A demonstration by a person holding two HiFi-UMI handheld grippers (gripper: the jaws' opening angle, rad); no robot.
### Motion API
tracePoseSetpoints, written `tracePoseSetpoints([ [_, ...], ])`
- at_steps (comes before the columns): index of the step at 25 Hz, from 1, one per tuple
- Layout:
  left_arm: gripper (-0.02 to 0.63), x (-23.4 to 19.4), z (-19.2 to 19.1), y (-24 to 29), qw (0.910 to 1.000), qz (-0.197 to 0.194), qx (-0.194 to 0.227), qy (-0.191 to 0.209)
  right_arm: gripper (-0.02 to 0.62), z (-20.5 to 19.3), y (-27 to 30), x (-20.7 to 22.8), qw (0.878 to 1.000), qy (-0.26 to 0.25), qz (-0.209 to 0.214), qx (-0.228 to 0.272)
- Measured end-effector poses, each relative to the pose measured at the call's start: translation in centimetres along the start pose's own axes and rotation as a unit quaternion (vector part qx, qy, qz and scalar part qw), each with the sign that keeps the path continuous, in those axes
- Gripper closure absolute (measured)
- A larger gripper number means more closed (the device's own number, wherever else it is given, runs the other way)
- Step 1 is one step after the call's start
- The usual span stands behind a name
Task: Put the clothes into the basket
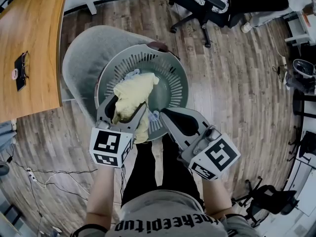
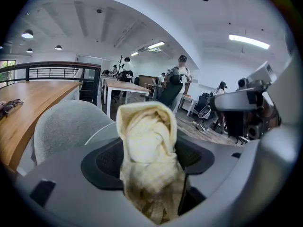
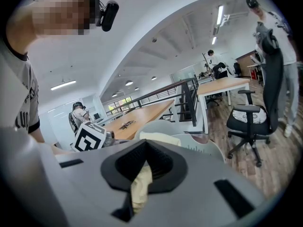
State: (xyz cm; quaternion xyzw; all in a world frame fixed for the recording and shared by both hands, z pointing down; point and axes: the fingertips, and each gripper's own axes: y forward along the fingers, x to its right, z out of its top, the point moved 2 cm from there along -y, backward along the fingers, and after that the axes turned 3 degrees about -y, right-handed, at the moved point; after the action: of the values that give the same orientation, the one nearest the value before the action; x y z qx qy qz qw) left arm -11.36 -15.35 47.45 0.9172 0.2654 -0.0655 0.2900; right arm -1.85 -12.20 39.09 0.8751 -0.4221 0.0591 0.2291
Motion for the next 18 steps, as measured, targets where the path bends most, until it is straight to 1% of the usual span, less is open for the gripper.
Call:
tracePoseSetpoints([
  [4,0.272,0.1,1.2,-0.4,0.9992,-0.007,0.039,-0.007,0.586,-0.1,0.1,-0.1,1.000,0.000,0.003,-0.001],
  [8,0.273,0.7,1.1,-0.5,0.9993,-0.007,0.035,0.005,0.586,0.0,0.0,-0.1,1.000,-0.001,0.005,0.001],
  [10,0.275,0.8,1.1,-0.7,0.9993,-0.011,0.035,0.004,0.586,0.2,0.0,-0.1,1.000,-0.001,0.006,0.002],
  [11,0.286,0.9,1.2,-0.8,0.9992,-0.012,0.037,0.004,0.586,0.3,-0.1,-0.1,1.000,-0.002,0.006,0.003],
  [12,0.300,0.9,1.3,-0.9,0.9991,-0.012,0.040,0.006,0.586,0.3,-0.1,0.0,1.000,-0.002,0.006,0.002],
  [13,0.340,0.9,1.5,-1.1,0.9990,-0.008,0.043,0.010,0.586,0.4,-0.1,0.0,1.000,-0.003,0.007,0.002],
  [14,0.406,0.8,1.7,-1.2,0.9988,-0.003,0.046,0.015,0.586,0.4,-0.1,0.0,1.000,-0.004,0.008,0.002],
  [15,0.456,0.9,1.9,-1.3,0.9987,0.001,0.048,0.020,0.586,0.5,-0.1,0.0,1.000,-0.004,0.009,0.003],
  [17,0.485,1.2,2.2,-1.5,0.9984,0.002,0.050,0.027,0.586,0.7,-0.2,-0.1,1.000,-0.007,0.012,0.004],
  [18,0.516,1.4,2.4,-1.6,0.9982,0.002,0.052,0.031,0.586,0.8,-0.3,-0.1,1.000,-0.008,0.014,0.005],
])
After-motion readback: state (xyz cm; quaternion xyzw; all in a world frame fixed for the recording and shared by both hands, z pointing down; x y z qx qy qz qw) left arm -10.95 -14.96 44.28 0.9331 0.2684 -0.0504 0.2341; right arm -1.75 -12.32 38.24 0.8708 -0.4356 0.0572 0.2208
